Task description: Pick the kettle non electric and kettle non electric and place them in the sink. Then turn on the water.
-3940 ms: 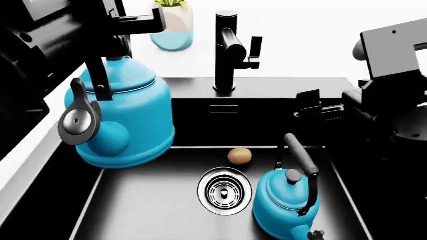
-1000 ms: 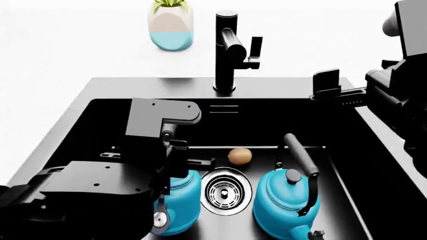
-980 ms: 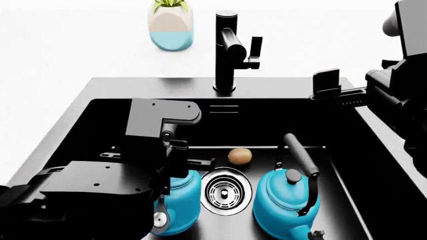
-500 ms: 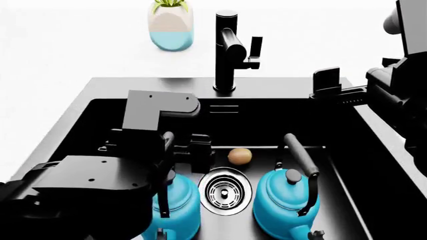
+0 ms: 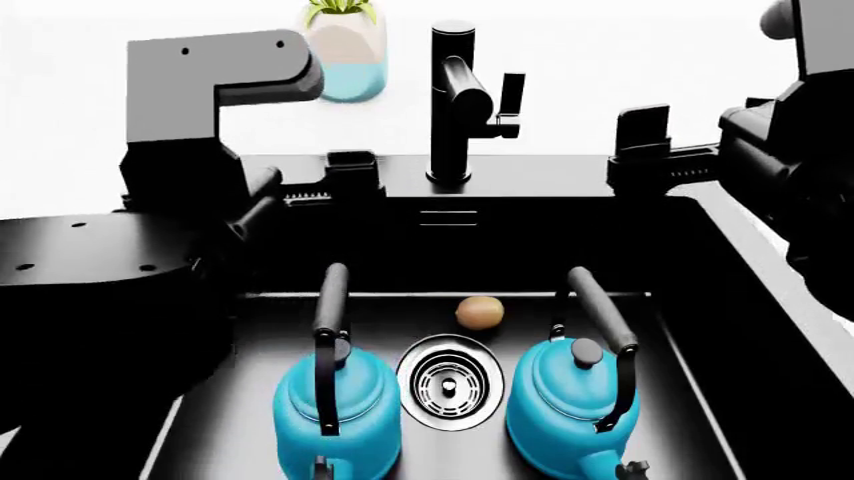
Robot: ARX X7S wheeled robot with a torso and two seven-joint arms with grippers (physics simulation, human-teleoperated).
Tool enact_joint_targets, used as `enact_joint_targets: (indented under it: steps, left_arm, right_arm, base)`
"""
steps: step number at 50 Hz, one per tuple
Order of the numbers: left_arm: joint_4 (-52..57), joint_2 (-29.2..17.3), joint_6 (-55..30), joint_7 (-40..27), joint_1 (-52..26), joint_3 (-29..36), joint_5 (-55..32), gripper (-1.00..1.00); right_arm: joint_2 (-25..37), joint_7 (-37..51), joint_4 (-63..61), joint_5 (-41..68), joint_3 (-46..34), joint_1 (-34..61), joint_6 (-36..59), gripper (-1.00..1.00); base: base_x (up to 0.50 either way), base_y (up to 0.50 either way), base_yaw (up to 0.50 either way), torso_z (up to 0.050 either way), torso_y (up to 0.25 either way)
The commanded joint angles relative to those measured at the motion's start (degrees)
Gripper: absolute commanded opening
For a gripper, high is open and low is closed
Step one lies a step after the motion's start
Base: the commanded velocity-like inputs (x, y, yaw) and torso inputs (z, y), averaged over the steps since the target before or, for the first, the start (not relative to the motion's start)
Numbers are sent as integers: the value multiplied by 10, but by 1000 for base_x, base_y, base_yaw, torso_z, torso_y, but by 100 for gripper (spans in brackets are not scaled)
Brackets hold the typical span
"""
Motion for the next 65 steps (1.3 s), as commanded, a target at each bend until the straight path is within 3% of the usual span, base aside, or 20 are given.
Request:
enact_joint_targets:
  steps: [1,23,29,37,40,44,65]
  left_arm:
    - [-8,-25,-10,-2,-43,-25,-18,100]
    - [-4,-42,-19,3,-91,-61,-47,100]
    - [2,-41,-15,4,-98,-69,-54,100]
    - [5,-43,-8,6,-104,-81,-64,100]
    - [6,-43,-7,5,-106,-84,-66,100]
    - [6,-42,-7,6,-108,-86,-67,100]
    - [14,-39,-1,7,-102,-91,-67,100]
  right_arm:
    - [-44,-97,95,-71,2,22,-12,100]
    - [-179,-344,391,-279,-68,171,-30,100]
    - [-262,-452,562,-337,-98,205,-76,100]
    - [-404,-663,904,-406,-131,260,-191,100]
    - [-414,-682,925,-437,-128,246,-200,100]
    - [-414,-693,925,-480,-65,228,-210,100]
    - [-458,-758,925,-948,326,191,-163,100]
  base:
    - [0,0,0,0,0]
    - [0,0,0,0,0]
    - [0,0,0,0,0]
    - [0,0,0,0,0]
    - [0,0,0,0,0]
    - [0,0,0,0,0]
    - [0,0,0,0,0]
